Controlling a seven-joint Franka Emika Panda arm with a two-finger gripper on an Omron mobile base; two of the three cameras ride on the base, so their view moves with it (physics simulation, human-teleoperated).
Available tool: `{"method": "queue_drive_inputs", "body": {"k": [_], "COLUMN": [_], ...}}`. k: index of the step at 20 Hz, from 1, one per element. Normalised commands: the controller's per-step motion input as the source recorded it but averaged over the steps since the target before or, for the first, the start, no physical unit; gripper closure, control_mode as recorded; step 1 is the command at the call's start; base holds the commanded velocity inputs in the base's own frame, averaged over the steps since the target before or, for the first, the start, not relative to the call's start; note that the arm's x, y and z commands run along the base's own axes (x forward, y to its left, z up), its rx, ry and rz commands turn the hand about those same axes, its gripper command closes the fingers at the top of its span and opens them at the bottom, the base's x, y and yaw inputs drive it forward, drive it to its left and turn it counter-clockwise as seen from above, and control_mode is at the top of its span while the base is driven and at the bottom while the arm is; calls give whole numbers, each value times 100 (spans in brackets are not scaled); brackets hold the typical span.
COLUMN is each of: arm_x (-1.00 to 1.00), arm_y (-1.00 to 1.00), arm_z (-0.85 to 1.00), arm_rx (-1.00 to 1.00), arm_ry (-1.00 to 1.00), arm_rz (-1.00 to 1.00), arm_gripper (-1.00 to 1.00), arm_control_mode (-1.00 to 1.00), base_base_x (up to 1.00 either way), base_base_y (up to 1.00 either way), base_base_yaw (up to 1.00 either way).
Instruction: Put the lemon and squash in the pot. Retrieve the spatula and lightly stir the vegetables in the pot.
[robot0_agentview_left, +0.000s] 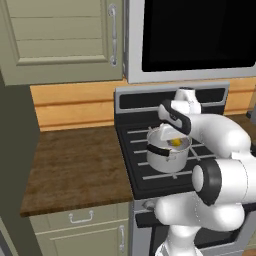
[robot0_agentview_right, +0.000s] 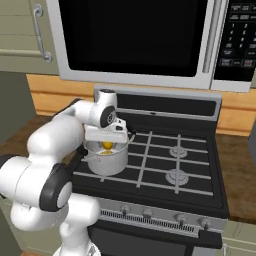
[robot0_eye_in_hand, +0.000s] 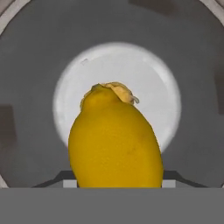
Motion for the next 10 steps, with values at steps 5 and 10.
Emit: {"method": "queue_drive_inputs", "body": {"k": [5, 10], "arm_x": [12, 4], "arm_y": [3, 9], "arm_z": [-25, -15], "arm_rx": [0, 0], "arm_ry": [4, 0], "arm_rz": [0, 0], "arm_gripper": [100, -100], "arm_control_mode": [-100, -100], "base_base_x": [0, 0], "base_base_y": [0, 0], "base_base_yaw": [0, 0]}}
